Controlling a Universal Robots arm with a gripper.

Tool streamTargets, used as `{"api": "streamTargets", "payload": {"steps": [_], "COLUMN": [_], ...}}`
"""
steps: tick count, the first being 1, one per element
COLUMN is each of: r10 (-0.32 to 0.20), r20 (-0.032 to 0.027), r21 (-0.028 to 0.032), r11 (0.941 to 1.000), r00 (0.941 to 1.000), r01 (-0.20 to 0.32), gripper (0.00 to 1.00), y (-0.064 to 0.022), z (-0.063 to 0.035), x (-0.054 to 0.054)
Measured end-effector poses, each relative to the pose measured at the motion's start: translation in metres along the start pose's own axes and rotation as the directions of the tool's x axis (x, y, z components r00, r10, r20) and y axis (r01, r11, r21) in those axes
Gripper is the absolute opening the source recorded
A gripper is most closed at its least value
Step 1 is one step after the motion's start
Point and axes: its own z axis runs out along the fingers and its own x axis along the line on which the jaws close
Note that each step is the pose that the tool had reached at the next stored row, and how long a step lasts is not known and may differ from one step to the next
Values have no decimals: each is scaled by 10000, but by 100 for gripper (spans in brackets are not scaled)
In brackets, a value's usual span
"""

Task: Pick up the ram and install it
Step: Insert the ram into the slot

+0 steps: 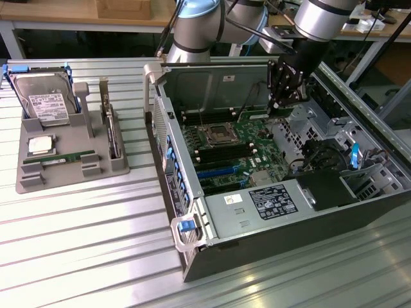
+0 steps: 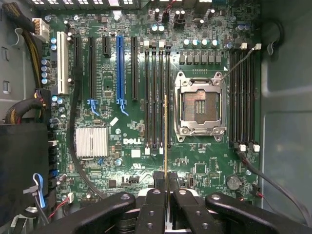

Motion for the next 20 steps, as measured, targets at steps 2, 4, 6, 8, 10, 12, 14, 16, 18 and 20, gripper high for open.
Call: {"api": "streamTargets", "payload": {"steps": [2, 4, 6, 8, 10, 12, 14, 16, 18, 20], "r10": [0, -1, 0, 0, 1, 0, 0, 0, 0, 0], "r20": [0, 0, 0, 0, 0, 2, 3, 3, 3, 3], "r21": [0, 0, 0, 1, 0, 0, 1, 0, 0, 0], "r11": [10000, 10000, 10000, 10000, 10000, 10000, 10000, 10000, 10000, 10000], "r00": [10000, 10000, 10000, 10000, 10000, 10000, 10000, 10000, 10000, 10000], "r01": [0, 1, 0, 0, -1, 0, 0, 0, 0, 0], "gripper": [12, 12, 12, 12, 12, 12, 12, 12, 12, 12], "y": [8, 9, 12, 14, 14, 13, 12, 12, 11, 10], "z": [17, 27, 43, 65, 80, 96, 118, 132, 153, 166], "x": [0, 0, 1, 4, 10, 13, 13, 14, 14, 14]}}
